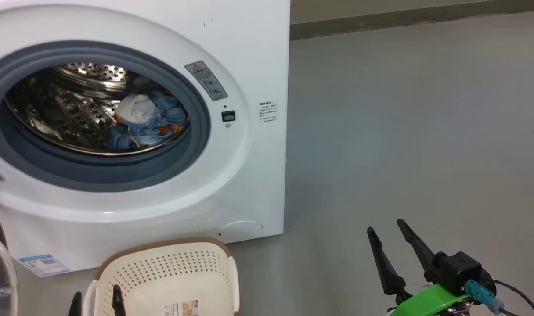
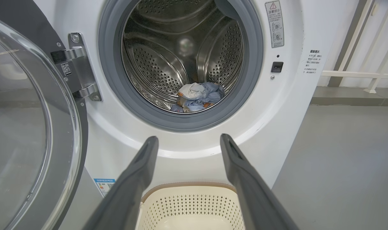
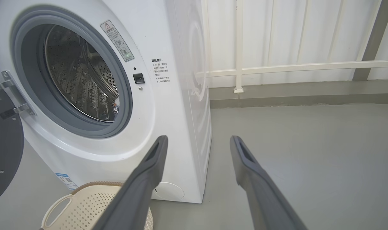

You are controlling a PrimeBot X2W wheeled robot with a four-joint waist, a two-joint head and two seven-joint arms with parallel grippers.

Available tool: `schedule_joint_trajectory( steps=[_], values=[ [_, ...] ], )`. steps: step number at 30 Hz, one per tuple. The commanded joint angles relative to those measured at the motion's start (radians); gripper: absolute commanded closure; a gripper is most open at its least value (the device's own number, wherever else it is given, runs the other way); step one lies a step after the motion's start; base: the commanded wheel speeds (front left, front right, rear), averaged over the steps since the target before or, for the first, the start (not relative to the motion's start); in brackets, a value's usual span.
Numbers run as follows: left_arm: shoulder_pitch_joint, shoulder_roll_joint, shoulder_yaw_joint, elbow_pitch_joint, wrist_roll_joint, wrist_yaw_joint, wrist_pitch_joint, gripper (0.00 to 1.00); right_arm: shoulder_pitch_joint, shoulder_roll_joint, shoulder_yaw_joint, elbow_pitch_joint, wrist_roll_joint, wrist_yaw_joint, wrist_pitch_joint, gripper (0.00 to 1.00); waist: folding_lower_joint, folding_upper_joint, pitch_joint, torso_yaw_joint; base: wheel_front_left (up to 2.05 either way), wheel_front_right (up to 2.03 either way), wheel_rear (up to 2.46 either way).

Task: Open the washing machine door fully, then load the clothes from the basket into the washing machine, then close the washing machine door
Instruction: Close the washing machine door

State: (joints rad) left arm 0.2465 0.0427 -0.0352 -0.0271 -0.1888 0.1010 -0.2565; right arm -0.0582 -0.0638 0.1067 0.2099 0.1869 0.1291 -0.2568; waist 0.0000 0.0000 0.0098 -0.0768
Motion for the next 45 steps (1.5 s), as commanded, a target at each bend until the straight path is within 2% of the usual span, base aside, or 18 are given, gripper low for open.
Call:
schedule_joint_trajectory(
  steps=[1,14,31,45],
  values=[
    [-0.026,0.008,0.034,-0.019,-0.009,-0.001,-0.005,0.00,-0.017,0.003,0.019,-0.026,-0.004,0.002,-0.005,0.00,0.0000,0.0000,0.001,0.000,0.00,0.00,0.00],
    [-0.036,0.008,0.036,-0.014,0.020,0.018,-0.005,0.00,-0.011,0.005,0.012,-0.028,-0.002,0.002,-0.005,0.00,0.0000,0.0000,0.006,0.001,-0.48,0.48,0.00],
    [-0.050,0.008,0.026,-0.027,0.029,0.039,-0.005,0.00,-0.009,0.007,-0.001,-0.032,-0.010,0.002,-0.005,0.00,0.0000,0.0000,0.009,0.002,-1.77,1.77,0.00],
    [-0.042,0.008,0.019,-0.051,0.009,0.028,-0.005,0.00,-0.002,0.008,-0.008,-0.044,-0.024,0.002,-0.005,0.00,0.0000,0.0000,0.006,0.010,-0.38,0.38,0.00]
  ],
)
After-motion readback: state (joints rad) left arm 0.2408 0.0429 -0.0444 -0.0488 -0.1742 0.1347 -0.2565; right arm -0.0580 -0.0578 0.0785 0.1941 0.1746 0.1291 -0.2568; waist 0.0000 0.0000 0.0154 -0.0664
